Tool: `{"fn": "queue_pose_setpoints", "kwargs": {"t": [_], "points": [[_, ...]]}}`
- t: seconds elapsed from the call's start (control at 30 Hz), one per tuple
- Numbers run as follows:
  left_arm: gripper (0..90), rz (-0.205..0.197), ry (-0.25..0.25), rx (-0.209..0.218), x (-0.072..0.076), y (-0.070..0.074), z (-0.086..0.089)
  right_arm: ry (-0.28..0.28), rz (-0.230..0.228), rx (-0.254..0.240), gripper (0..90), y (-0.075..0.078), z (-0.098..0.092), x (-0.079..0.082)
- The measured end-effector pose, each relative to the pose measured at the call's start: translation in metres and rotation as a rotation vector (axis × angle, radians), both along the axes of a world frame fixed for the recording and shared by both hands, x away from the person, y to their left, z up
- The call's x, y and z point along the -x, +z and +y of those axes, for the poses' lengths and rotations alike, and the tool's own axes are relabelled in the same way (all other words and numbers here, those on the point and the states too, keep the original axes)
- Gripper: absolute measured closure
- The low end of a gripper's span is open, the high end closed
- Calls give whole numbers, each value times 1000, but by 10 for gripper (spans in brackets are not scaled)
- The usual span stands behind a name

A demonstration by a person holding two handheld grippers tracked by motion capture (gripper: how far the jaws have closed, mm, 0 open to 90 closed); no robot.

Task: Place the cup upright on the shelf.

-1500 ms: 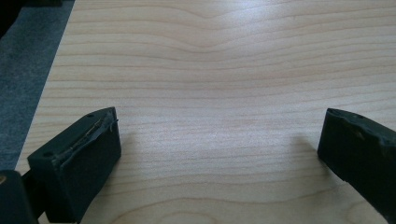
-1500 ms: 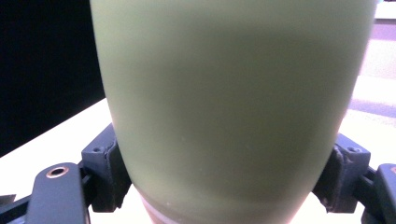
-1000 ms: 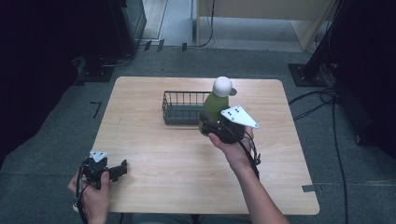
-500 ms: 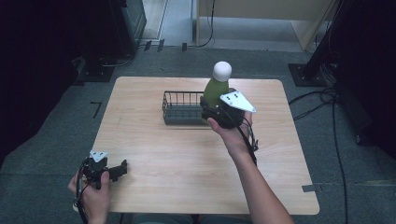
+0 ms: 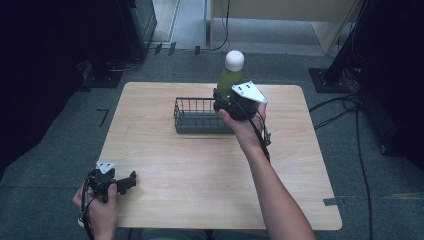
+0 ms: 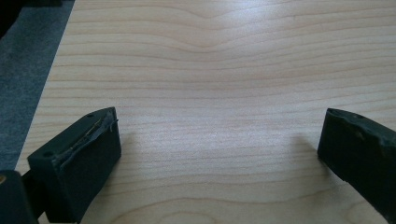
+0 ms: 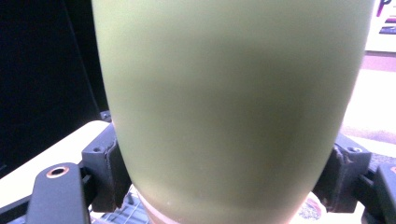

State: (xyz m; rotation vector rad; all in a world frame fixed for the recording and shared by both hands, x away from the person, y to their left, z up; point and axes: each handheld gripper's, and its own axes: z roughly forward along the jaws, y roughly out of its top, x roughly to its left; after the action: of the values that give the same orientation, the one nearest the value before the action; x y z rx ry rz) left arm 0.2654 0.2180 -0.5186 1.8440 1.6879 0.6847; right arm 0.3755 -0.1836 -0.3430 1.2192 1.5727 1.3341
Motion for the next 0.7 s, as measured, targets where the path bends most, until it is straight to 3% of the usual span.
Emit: {"fn": "queue_pose_setpoints", "kwargs": {"t": [0.47,0.7], "points": [[0,2,-2,-2,0,0,0,-46,34,23,202,-22,1,-42],[0,2,-2,-2,0,0,0,-41,51,-2,203,-35,2,-52]]}}
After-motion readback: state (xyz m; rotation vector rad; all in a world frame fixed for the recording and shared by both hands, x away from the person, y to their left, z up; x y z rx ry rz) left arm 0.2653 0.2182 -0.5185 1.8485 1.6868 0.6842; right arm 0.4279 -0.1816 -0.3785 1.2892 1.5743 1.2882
